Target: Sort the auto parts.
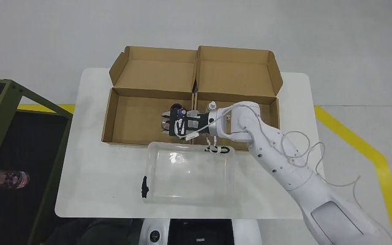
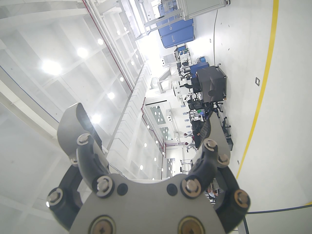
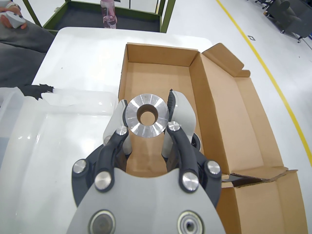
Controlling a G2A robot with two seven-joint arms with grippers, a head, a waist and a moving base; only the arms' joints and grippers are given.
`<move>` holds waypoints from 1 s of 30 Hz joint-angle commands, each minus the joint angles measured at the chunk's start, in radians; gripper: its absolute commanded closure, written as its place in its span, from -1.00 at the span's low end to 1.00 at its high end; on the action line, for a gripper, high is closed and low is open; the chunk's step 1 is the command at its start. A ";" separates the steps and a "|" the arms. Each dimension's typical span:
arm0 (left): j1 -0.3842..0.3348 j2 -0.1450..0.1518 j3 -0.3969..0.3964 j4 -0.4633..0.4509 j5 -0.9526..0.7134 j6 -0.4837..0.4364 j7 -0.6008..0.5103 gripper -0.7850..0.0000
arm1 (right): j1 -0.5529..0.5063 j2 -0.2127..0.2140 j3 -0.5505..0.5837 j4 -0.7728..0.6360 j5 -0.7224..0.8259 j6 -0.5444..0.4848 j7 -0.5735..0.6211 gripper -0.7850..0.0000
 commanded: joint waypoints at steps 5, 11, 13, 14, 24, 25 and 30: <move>0.000 0.000 0.000 0.000 0.000 0.000 0.000 -1.00 | 0.049 -0.025 -0.058 0.085 -0.017 -0.006 0.019 1.00; 0.000 0.000 0.000 0.000 0.000 0.000 0.000 -1.00 | 0.090 -0.049 -0.100 0.151 -0.021 -0.001 0.052 1.00; 0.000 0.000 0.000 0.000 0.000 0.000 0.000 -1.00 | 0.103 -0.057 -0.114 0.163 -0.028 -0.001 0.060 1.00; 0.000 0.000 0.000 0.000 0.000 0.000 0.000 -1.00 | 0.109 -0.060 -0.124 0.170 -0.041 -0.002 0.068 1.00; 0.000 0.000 0.000 0.000 0.000 0.000 0.000 -1.00 | 0.147 -0.097 -0.188 0.239 -0.089 0.003 0.104 1.00; 0.000 0.000 0.000 0.000 0.000 0.000 0.000 -1.00 | 0.151 -0.101 -0.193 0.245 -0.093 0.003 0.106 1.00; 0.000 0.000 0.000 0.000 0.000 0.000 0.000 -1.00 | 0.167 -0.117 -0.218 0.273 -0.128 0.003 0.110 1.00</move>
